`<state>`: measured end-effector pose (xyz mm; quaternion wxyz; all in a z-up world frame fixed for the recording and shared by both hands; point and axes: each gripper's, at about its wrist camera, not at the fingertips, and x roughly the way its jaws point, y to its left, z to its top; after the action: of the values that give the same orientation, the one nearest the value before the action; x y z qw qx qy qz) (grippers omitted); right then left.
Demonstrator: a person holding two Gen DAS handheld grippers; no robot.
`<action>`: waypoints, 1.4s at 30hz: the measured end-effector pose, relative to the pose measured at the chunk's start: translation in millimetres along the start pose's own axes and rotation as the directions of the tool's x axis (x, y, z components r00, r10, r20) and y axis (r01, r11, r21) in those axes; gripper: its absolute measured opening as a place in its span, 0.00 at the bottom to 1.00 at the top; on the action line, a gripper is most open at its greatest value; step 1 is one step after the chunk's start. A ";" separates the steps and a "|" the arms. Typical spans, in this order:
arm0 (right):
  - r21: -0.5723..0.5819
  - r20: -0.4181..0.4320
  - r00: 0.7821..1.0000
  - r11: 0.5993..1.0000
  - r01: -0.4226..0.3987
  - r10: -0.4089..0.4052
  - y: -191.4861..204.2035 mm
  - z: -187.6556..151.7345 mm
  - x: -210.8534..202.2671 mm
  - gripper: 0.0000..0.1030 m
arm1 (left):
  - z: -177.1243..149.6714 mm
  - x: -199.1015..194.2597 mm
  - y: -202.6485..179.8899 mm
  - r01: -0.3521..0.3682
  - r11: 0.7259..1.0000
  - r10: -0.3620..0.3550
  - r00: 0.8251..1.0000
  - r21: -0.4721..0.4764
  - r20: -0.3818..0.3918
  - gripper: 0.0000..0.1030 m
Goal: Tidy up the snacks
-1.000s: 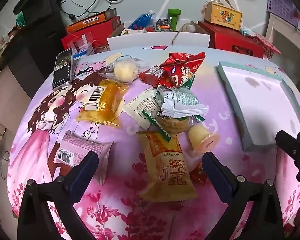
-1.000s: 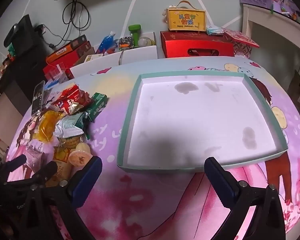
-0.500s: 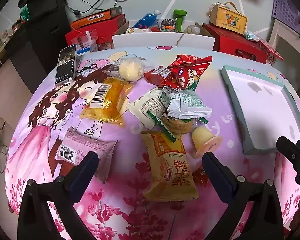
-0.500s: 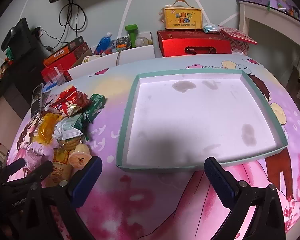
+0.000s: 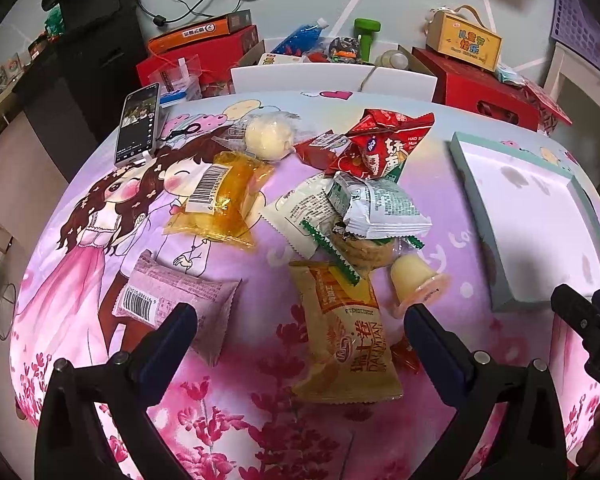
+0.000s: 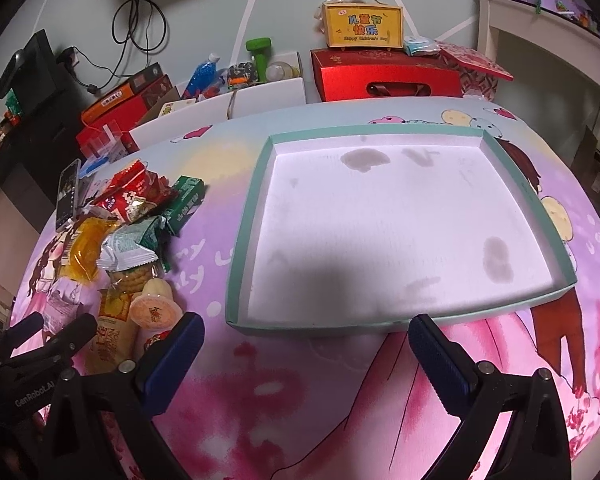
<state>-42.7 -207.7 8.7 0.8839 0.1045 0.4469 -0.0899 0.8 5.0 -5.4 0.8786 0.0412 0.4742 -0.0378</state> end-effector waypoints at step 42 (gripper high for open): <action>0.003 -0.036 0.999 1.000 0.017 -0.017 -1.9 -1.5 5.2 1.00 | -2.7 3.7 7.6 0.003 0.999 -0.004 1.000 -0.041 -0.016 1.00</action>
<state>-41.3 -209.5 3.4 0.8748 0.1039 0.4632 -0.0964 1.4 12.7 -9.7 0.8754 0.0227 0.4820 -0.0291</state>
